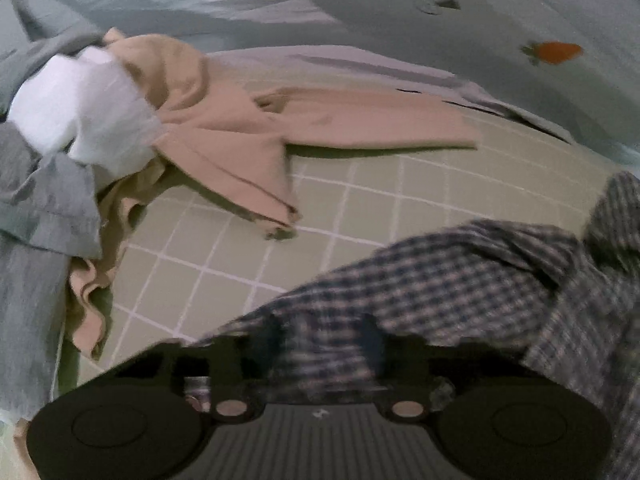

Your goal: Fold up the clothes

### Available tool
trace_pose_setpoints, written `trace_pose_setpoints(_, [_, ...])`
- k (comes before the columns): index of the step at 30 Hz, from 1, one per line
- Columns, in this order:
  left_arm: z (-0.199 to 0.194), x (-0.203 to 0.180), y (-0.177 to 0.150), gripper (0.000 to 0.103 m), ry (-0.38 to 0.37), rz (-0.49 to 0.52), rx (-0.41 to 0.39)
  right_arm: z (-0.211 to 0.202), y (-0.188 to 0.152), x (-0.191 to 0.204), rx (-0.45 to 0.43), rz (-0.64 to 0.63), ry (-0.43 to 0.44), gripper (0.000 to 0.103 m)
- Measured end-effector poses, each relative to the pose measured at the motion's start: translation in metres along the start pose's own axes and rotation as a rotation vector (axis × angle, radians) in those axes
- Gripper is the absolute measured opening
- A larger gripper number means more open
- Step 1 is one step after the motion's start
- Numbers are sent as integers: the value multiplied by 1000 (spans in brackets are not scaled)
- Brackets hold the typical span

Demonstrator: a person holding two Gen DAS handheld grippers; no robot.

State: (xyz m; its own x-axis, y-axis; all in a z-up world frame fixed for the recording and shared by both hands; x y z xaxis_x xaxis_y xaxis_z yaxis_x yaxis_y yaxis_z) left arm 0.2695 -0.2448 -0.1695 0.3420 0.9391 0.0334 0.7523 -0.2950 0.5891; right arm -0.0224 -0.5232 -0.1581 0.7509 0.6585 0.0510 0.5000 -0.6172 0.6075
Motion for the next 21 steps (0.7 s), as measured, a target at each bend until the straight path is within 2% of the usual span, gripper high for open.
trace_pose_setpoints(1, [-1,-3,-1,7,-6,-1,3,1,-1,-2,6,25,8,92])
trace_pose_setpoints(6, [-5,-7,-2,2,12,-14,-12,-10,-3,-3,-29,9,15,92])
trace_pose_setpoints(9, [-21,-1,7,2,13,-52,-69,-18,-6,-9,-43,42,14,92])
trace_pose_setpoints(12, [-43,2,30,2,34,-39,-173,-24,-9,-13,-51,63,-5,92])
trace_pose_setpoints(16, [-98,7,74,2,67,-12,-401,-34,-7,-18,-80,91,-17,92])
trace_pose_setpoints(18, [-126,11,82,2,67,-10,-491,-41,-7,-20,-102,98,-16,92])
trace_pose_setpoints(20, [-145,13,76,2,94,2,-535,-45,-6,-22,-115,102,-17,92])
trace_pose_setpoints(21, [-143,15,65,2,117,9,-511,-45,-7,-21,-117,105,-18,92])
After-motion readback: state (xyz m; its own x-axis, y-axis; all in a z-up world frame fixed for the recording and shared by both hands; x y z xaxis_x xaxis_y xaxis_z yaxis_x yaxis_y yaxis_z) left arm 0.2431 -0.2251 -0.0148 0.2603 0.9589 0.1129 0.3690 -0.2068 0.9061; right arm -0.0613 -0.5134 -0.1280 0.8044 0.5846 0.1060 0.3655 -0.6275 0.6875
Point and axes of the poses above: each gripper's, at about its wrist camera, not at the fingertips, and z roughly the way its jaws point, x to its left, y to its top, the point moved 1 cm from there along z, roughly the way its jaws point, and after that the axes turned 6 degrees about -x, right-handed, at the moved point
